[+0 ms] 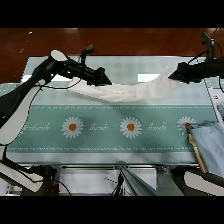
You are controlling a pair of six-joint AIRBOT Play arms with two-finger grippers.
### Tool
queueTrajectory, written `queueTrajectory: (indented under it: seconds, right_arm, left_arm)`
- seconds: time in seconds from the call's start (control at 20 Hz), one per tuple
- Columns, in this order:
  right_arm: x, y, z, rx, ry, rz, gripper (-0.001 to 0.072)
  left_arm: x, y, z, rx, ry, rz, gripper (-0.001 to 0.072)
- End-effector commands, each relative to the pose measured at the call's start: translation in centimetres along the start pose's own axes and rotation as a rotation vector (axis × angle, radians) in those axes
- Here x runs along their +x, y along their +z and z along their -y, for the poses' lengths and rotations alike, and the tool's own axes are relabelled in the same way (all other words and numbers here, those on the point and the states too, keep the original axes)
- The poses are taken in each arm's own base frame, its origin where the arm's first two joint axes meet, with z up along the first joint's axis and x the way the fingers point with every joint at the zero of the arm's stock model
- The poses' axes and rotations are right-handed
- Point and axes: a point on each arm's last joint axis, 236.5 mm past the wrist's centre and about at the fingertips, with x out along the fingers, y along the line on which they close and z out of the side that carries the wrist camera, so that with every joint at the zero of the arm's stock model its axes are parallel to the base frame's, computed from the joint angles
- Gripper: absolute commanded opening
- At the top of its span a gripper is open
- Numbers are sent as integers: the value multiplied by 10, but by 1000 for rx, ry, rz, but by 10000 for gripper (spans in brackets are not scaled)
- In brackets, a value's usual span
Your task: Fold the shirts.
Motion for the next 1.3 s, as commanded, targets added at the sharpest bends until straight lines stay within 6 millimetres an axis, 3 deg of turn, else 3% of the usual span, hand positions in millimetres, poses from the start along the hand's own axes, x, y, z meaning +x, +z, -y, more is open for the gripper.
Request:
queueTrajectory:
  seconds: [0.0, 0.35, 0.65, 0.7, 0.8, 0.9, 1.0, 1.15, 1.25]
  right_arm:
    - [-26, -8, -6, -22, -44, 12, 29]
    - [-74, -27, -37, -71, -38, 49, 29]
    - [-105, -39, -36, -87, -120, 89, 29]
    - [-105, -42, -36, -87, -120, 75, 29]
    - [-104, -46, -36, -86, -119, 60, 29]
    - [-104, -45, -34, -91, -126, 65, 29]
    - [-102, -35, -36, -100, -120, 100, 28]
    - [-72, -27, -58, -166, -83, 86, 28]
    - [-33, -26, -83, -220, -37, 45, 29]
  left_arm:
    - [30, -11, 18, 8, -1, -21, 21]
    - [103, -45, 42, -42, 10, -72, 21]
    - [179, -115, 67, -107, -17, -209, 21]
    - [189, -117, 70, -132, -32, -198, 21]
    - [192, -101, 66, -160, -36, -137, 21]
    - [168, -69, 55, -168, -39, -73, 20]
    - [123, -28, 47, -146, -53, 11, 20]
    - [24, 41, 41, -103, -56, 208, 20]
    - [-56, 76, 42, -65, -41, 358, 20]
